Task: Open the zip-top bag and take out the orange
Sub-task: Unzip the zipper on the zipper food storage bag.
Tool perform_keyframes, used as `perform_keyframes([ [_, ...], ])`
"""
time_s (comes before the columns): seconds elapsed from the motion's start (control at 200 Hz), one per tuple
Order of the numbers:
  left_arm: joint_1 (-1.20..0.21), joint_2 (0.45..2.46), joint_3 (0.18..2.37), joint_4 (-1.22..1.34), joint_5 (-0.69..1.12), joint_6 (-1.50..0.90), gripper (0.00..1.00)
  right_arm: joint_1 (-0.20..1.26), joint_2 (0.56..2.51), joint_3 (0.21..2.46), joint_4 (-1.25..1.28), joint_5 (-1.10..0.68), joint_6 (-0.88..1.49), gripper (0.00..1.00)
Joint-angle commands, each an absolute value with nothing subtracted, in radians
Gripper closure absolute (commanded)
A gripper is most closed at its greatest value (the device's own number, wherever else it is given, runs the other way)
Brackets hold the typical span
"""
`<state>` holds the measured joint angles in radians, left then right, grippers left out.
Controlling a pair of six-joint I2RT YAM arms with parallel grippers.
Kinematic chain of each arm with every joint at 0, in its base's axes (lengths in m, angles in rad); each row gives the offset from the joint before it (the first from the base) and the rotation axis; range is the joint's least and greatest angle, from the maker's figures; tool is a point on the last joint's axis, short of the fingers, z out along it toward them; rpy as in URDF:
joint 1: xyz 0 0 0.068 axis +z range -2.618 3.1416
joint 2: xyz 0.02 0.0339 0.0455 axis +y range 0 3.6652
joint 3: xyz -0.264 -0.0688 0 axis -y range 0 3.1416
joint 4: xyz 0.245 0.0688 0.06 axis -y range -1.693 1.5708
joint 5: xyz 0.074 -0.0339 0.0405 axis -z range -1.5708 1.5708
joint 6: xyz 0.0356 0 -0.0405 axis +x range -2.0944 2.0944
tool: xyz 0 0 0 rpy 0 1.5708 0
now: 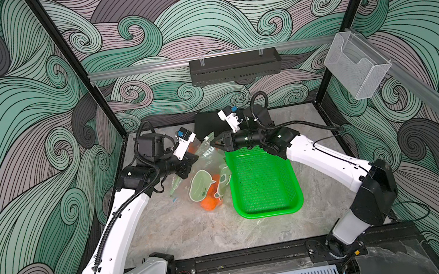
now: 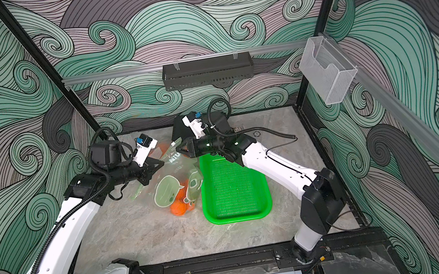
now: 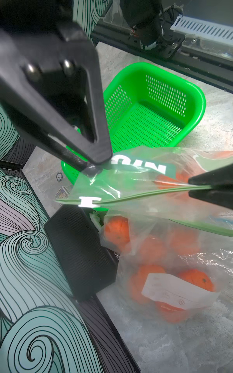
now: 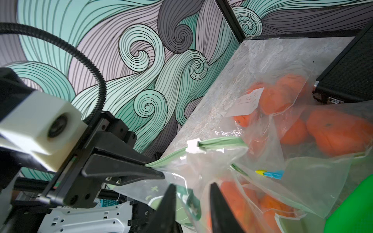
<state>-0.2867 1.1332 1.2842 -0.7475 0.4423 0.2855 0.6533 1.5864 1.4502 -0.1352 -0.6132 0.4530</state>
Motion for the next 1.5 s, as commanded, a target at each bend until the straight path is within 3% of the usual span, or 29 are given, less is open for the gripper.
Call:
perform_keyframes([
  [0.0,-0.292,1.060,1.268,-0.741,0.497,0.340,1.00,0.614,1.486,1.412,-0.101,-0.723,0.178,0.34],
  [0.125,-0.296,0.969,1.191,-0.739,0.652,0.492,1.00,0.611,1.384,1.297,-0.100,-0.736,-0.199,0.10],
  [0.215,-0.298,0.910,1.163,-0.800,0.735,0.632,1.00,0.609,1.340,1.254,-0.115,-0.803,-0.389,0.05],
  [0.32,-0.302,0.848,1.132,-0.838,0.783,0.730,1.00,0.610,1.352,1.288,-0.093,-0.847,-0.378,0.05],
  [0.41,-0.303,0.815,1.106,-0.822,0.789,0.734,1.00,0.617,1.387,1.334,-0.117,-0.952,-0.365,0.08],
  [0.5,-0.304,0.813,1.104,-0.841,0.803,0.749,1.00,0.634,1.403,1.341,-0.104,-0.936,-0.384,0.12],
  [0.64,-0.311,0.815,1.104,-0.847,0.805,0.760,1.00,0.640,1.445,1.382,-0.160,-1.007,-0.412,0.28],
  [0.876,-0.319,0.830,1.111,-0.864,0.800,0.774,1.00,0.668,1.484,1.405,-0.221,-1.030,-0.489,0.40],
  [1.301,-0.334,0.833,1.115,-0.888,0.784,0.790,1.00,0.680,1.579,1.502,-0.354,-0.994,-0.582,0.47],
  [1.491,-0.340,0.833,1.114,-0.891,0.768,0.789,1.00,0.678,1.565,1.491,-0.381,-1.000,-0.609,0.76],
])
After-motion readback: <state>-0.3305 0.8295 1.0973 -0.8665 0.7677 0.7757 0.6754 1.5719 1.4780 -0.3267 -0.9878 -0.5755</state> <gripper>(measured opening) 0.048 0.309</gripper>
